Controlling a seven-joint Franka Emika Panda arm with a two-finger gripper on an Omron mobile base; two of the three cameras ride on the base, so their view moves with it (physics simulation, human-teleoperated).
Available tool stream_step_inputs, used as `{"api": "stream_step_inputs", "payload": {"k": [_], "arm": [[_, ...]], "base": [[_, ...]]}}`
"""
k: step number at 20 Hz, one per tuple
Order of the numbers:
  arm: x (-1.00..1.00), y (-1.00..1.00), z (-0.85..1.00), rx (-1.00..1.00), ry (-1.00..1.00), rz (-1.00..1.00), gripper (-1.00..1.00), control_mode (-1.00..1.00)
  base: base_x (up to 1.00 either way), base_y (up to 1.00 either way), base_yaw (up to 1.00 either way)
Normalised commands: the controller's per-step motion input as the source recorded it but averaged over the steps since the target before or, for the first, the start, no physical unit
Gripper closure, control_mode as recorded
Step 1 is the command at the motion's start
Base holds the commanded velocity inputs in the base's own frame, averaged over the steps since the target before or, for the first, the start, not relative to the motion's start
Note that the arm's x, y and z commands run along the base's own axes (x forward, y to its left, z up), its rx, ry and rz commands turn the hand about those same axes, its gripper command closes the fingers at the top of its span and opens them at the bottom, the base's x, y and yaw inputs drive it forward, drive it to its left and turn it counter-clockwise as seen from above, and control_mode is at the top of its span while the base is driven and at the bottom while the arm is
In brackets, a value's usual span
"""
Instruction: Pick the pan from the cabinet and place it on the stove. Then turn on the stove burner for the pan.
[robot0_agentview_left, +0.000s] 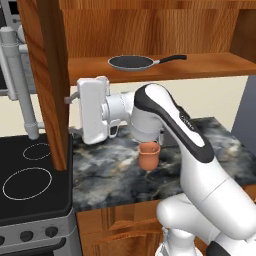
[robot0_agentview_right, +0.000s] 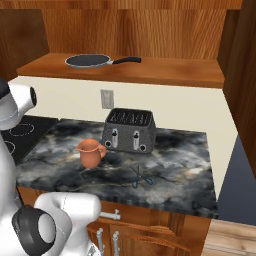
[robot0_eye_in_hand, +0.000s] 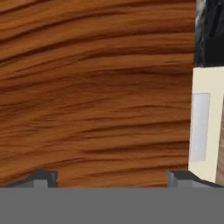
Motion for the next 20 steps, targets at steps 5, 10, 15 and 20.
{"api": "stream_step_inputs", "payload": {"k": [5,10,15,20], "arm": [[0.15,-0.43,0.0,-0.01,-0.2,0.03,-1.0,-1.0],[0.04,-0.49,0.0,-0.07,-0.28,0.02,-1.0,-1.0],[0.01,-0.49,0.04,-0.05,-0.32,0.0,-1.0,-1.0],[0.0,-0.46,0.11,-0.02,-0.37,0.0,-1.0,-1.0]], "base": [[0.0,0.0,0.0],[0.0,0.0,0.0],[0.0,0.0,0.0],[0.0,0.0,0.0]]}}
